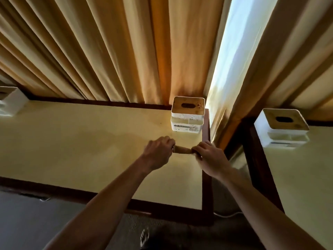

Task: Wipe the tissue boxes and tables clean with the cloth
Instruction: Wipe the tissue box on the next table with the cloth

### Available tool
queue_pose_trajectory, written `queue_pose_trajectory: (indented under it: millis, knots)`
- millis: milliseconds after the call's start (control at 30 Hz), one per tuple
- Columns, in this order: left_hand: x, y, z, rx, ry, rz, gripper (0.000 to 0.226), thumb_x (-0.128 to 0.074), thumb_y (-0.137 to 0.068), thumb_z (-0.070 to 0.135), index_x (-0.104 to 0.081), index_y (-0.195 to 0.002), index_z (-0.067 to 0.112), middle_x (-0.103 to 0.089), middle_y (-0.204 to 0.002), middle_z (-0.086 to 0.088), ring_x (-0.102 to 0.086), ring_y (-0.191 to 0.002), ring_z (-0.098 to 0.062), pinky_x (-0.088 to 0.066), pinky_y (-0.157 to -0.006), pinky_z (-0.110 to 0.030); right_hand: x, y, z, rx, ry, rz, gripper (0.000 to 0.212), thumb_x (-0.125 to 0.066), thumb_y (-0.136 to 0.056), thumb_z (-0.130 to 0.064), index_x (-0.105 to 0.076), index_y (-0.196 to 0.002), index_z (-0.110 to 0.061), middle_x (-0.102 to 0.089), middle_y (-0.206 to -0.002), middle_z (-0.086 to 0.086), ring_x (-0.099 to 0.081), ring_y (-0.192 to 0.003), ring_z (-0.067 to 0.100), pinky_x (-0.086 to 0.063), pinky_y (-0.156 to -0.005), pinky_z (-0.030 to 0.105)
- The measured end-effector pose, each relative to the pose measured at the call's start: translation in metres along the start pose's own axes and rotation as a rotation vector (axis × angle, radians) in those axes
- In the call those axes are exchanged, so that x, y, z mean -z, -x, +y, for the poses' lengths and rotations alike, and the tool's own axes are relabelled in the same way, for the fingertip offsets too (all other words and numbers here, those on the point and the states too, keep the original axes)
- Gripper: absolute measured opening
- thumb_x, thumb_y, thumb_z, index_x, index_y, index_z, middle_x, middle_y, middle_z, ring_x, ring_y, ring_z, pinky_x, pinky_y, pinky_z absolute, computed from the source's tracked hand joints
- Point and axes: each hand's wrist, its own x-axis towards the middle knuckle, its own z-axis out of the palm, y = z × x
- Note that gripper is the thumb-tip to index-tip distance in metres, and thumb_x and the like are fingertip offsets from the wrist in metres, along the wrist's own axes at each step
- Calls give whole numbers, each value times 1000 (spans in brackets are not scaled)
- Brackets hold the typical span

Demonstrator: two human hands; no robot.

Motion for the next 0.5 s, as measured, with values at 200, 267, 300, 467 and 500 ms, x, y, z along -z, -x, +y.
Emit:
queue_pose_trajectory:
  millis: [200, 267, 300, 467, 500]
  knots:
    - [-75, 26, -25, -329, 42, 12, 25, -79, -74, 15, -63, -94, 14, -63, -88, -5, -62, -79, -24, -47, -42, -32, -60, 41, -29, -167, 88, 19, 36, -89, -59, -8, -73, -91, -13, -71, -86, 4, -67, -78, 20, -54, -49, 28]
    - [-102, 43, -32, -414, 42, -46, 16, -70, -81, 16, -63, -96, 14, -62, -91, -6, -61, -84, -24, -50, -44, -33, -76, 57, -47, -237, 57, -17, 38, -91, -55, -9, -74, -88, -15, -71, -85, 2, -68, -77, 19, -55, -51, 27]
    - [-112, 52, -34, -451, 32, -74, 12, -64, -82, 16, -64, -94, 14, -62, -90, -5, -61, -83, -24, -49, -44, -32, -83, 65, -56, -265, 34, -37, 39, -91, -54, -9, -75, -88, -15, -71, -86, 1, -68, -77, 18, -56, -53, 27]
    - [-132, 78, -41, -531, 96, -112, 24, -48, -75, 19, -69, -88, 15, -64, -90, -5, -60, -85, -25, -51, -76, -36, -101, 89, -83, -368, 4, -80, 44, -89, -58, -11, -73, -98, -14, -69, -99, 0, -66, -88, 17, -57, -64, 25]
    - [-131, 80, -44, -527, 102, -116, 29, -47, -74, 20, -70, -91, 15, -65, -94, -5, -59, -90, -25, -49, -87, -39, -101, 90, -85, -386, 3, -83, 44, -88, -58, -12, -72, -99, -14, -68, -100, 0, -66, -90, 17, -57, -65, 25]
